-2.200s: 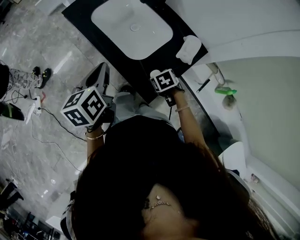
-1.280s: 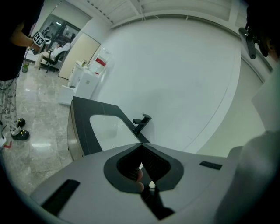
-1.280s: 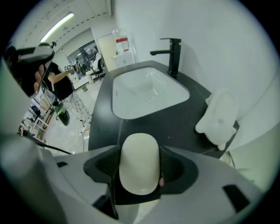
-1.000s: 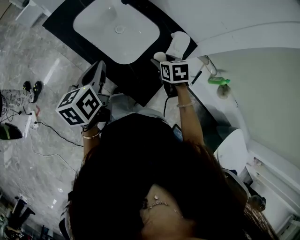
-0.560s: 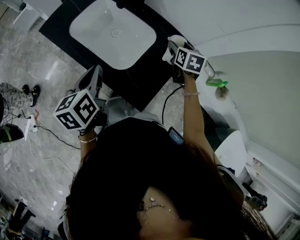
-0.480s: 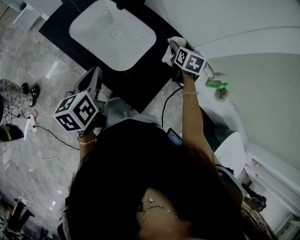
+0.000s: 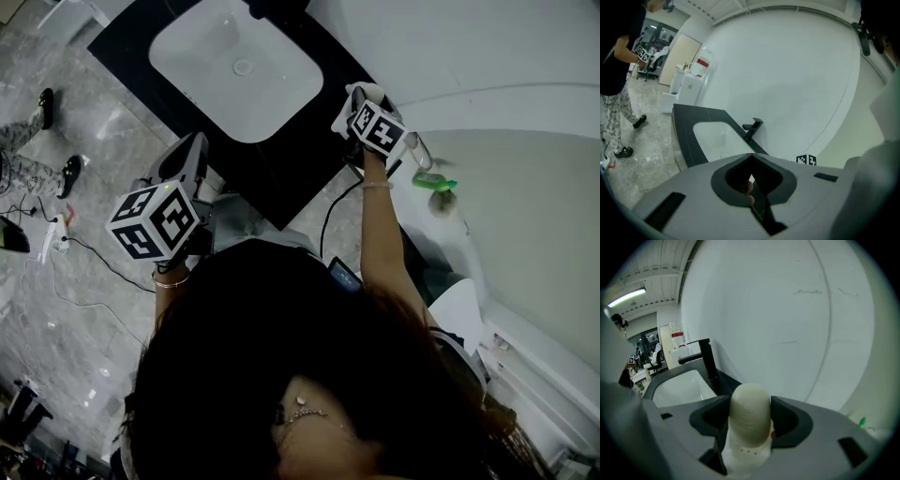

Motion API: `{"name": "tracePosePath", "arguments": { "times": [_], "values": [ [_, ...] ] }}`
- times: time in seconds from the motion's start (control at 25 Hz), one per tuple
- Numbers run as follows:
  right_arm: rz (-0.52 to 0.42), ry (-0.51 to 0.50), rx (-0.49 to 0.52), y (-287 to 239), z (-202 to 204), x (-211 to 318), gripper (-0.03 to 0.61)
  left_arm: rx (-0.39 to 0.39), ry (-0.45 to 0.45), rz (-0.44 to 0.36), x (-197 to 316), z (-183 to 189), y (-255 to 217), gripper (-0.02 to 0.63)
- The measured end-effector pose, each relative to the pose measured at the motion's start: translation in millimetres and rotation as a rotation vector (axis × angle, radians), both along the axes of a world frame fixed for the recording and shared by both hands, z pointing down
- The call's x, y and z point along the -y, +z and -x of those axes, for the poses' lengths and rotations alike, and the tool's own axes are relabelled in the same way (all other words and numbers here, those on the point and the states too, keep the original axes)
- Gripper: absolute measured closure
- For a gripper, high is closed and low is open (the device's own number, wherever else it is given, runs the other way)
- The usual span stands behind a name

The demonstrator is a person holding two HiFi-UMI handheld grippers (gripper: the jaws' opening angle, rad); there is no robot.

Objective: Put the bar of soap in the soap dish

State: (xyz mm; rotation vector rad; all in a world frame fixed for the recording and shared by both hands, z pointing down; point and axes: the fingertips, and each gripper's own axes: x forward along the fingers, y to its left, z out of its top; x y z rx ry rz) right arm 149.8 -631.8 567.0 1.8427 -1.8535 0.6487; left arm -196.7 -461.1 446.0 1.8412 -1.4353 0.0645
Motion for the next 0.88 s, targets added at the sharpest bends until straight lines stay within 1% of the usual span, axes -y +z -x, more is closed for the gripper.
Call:
{"name": "tracePosePath", "arguments": {
  "times": [0.24,0.6,0.8,0.88],
  "values": [
    [-0.005,0.014,-0.022,7,-5,0,0.304,0.004,0.0,0.005,3,2,0,0.618],
    [-0.038,0.008,0.021,6,-4,-2,0.304,0.006,0.022,0.002,1,-2,3,0.618],
    [-0.072,0.001,0.03,-13,-3,-4,0.304,0.006,0.029,-0.01,2,-3,-1,0.618],
    [-0.091,-0.004,0.049,-24,-1,-7,0.304,0.007,0.031,-0.017,1,-4,-3,0.618]
  ]
}}
